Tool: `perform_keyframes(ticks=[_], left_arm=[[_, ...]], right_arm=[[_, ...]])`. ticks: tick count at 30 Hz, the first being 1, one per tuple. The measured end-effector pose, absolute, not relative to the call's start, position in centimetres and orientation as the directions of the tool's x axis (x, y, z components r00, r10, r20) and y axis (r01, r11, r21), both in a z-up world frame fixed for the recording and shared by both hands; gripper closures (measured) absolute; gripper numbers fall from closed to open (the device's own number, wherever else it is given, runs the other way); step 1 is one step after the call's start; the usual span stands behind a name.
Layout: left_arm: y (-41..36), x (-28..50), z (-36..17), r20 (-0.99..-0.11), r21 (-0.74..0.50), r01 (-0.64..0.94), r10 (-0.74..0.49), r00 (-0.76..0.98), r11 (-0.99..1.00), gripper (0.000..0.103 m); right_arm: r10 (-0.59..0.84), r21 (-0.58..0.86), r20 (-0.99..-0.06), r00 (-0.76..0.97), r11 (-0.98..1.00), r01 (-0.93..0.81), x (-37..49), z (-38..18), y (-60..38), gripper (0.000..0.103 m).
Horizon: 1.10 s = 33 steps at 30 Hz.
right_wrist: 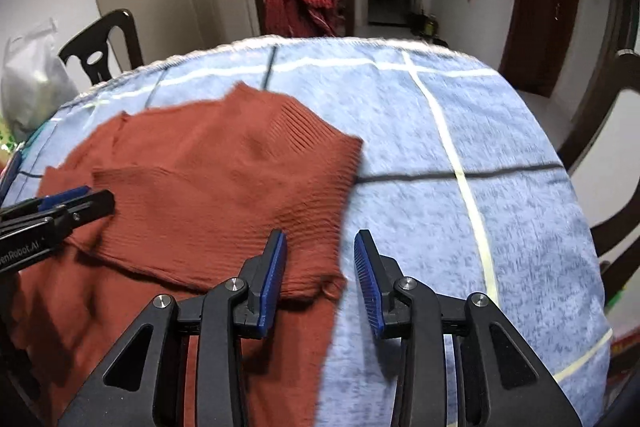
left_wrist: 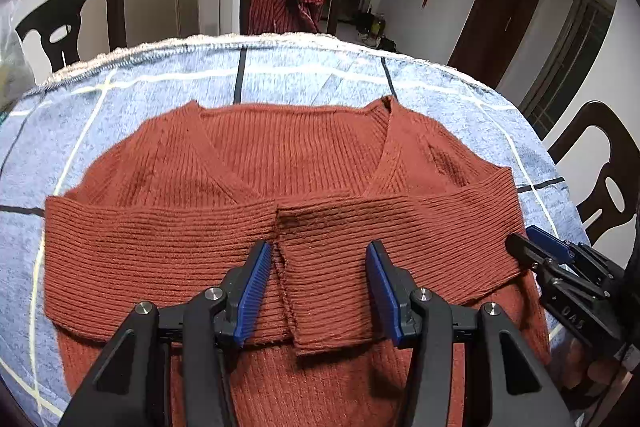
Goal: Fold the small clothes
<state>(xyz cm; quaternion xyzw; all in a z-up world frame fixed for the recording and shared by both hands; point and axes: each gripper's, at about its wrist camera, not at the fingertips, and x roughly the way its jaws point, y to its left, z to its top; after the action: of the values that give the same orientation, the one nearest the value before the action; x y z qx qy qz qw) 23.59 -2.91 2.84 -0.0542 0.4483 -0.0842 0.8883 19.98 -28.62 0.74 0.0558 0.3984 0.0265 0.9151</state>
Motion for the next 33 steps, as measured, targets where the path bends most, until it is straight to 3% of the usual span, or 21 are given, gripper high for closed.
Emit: perform_keyframes(ticks=[15, 23, 33], left_arm=[[-1.9, 22.8, 3.3, -0.815, -0.13, 0.108, -0.168, 0.555, 0.986, 0.051], [2.3, 17.5, 5.6, -0.789, -0.186, 0.14, -0.233, 0.569, 0.973, 0.046], [7.9, 10.2, 4.9, -0.808, -0.192, 0.06, -0.193, 0.557, 0.98, 0.045]], right_arm=[[0.12, 0.191, -0.723, 0.68, 0.981, 0.029, 17.9, 1.2, -30.0, 0.066], [0.18, 0.205, -0.705, 0.686, 0.978, -0.045, 12.7, 1.8, -29.9, 0.066], [0.26, 0.286, -0.7, 0.665, 0.956, -0.073, 7.2, 0.9, -29.8, 0.064]])
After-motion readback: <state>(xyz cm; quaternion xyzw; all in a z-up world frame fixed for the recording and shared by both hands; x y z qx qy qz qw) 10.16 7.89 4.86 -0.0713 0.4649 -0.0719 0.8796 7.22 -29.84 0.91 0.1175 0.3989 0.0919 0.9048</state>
